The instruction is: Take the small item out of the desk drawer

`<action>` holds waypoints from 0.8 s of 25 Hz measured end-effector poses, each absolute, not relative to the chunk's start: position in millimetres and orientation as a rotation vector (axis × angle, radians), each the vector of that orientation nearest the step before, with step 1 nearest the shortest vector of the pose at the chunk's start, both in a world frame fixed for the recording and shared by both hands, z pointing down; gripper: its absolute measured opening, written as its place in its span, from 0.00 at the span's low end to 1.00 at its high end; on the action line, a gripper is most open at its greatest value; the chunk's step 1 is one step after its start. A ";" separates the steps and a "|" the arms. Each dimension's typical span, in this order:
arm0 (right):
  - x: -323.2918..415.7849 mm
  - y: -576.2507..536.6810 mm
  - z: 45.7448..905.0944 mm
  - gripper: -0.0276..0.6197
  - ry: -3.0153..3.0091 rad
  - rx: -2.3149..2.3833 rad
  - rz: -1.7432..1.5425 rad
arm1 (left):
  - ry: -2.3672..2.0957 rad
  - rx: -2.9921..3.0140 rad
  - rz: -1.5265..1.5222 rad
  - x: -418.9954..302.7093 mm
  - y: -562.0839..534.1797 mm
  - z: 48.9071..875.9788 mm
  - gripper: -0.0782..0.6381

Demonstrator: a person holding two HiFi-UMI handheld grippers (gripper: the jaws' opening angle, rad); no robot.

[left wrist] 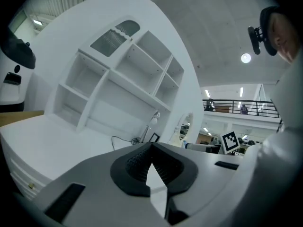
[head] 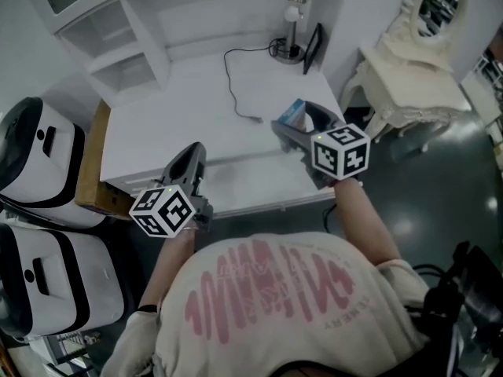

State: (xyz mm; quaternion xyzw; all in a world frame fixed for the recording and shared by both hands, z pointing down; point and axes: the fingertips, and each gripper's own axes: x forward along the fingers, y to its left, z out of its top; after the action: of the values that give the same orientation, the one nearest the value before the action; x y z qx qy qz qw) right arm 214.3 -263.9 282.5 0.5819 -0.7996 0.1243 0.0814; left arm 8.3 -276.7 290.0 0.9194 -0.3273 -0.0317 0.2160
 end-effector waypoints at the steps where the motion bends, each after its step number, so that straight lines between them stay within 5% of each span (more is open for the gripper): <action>1: 217.9 -262.6 275.2 0.73 -2.407 1.773 0.384 | -0.896 2.558 -0.090 11.4 -278.4 287.5 0.15; 20: 252.6 -225.1 234.8 0.73 -2.452 2.036 0.392 | -0.794 2.626 -0.102 40.2 -285.3 266.8 0.15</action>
State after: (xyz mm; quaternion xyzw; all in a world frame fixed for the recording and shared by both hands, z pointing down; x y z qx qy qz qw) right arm 252.6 -225.1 234.8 0.6338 -0.7631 0.1218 -0.0349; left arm 40.2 -285.3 266.8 0.9378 -0.2837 -0.0364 0.1969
